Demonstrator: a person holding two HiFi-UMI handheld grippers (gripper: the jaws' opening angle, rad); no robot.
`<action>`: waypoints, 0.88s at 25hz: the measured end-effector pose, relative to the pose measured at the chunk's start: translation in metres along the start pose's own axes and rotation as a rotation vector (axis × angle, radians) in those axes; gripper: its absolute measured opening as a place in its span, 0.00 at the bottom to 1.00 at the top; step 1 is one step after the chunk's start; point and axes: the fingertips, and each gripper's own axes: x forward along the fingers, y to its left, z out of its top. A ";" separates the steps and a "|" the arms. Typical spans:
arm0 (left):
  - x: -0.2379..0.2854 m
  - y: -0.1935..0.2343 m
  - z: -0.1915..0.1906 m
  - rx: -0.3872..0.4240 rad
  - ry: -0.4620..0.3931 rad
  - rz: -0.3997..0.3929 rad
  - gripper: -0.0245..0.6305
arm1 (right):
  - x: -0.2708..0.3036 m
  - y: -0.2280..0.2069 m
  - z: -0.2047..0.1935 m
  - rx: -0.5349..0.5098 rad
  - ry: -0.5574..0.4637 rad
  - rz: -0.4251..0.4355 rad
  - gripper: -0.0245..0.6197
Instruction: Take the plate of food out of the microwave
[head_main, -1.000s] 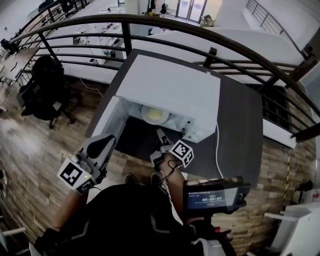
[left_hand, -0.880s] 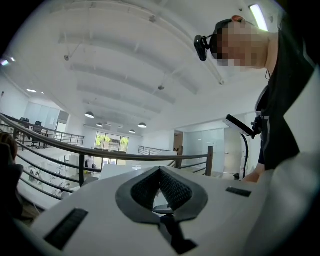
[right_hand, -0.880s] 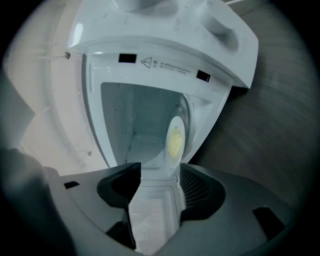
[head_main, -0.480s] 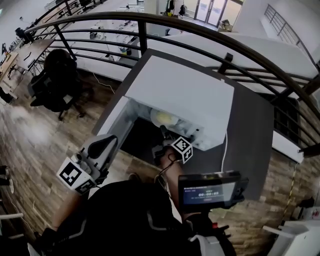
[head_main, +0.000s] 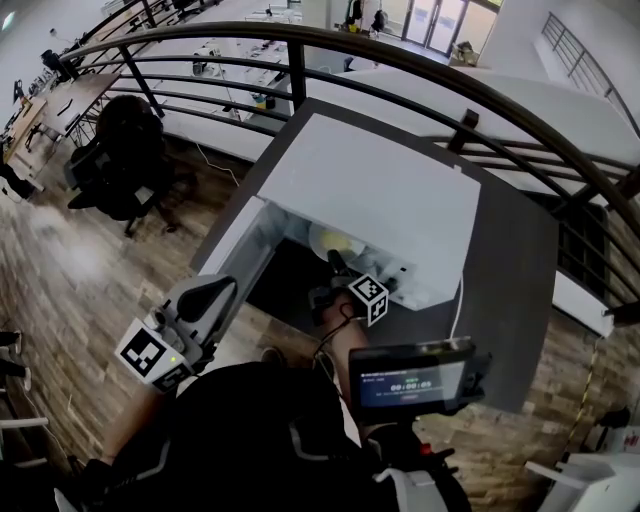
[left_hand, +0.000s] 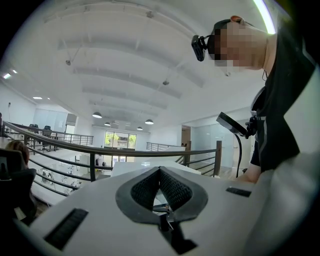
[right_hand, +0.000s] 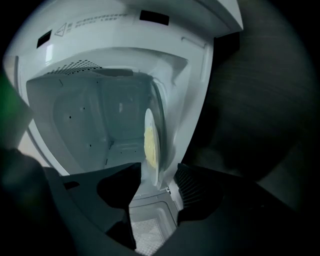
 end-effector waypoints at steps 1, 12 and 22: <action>0.000 0.000 0.000 0.002 0.001 0.000 0.04 | 0.002 0.000 0.001 0.012 -0.005 -0.001 0.39; -0.003 0.011 -0.009 0.007 0.028 0.013 0.04 | 0.010 -0.013 0.007 0.078 -0.054 -0.035 0.22; -0.006 0.011 -0.011 -0.001 0.040 -0.003 0.04 | 0.005 -0.002 0.001 0.053 -0.056 0.011 0.07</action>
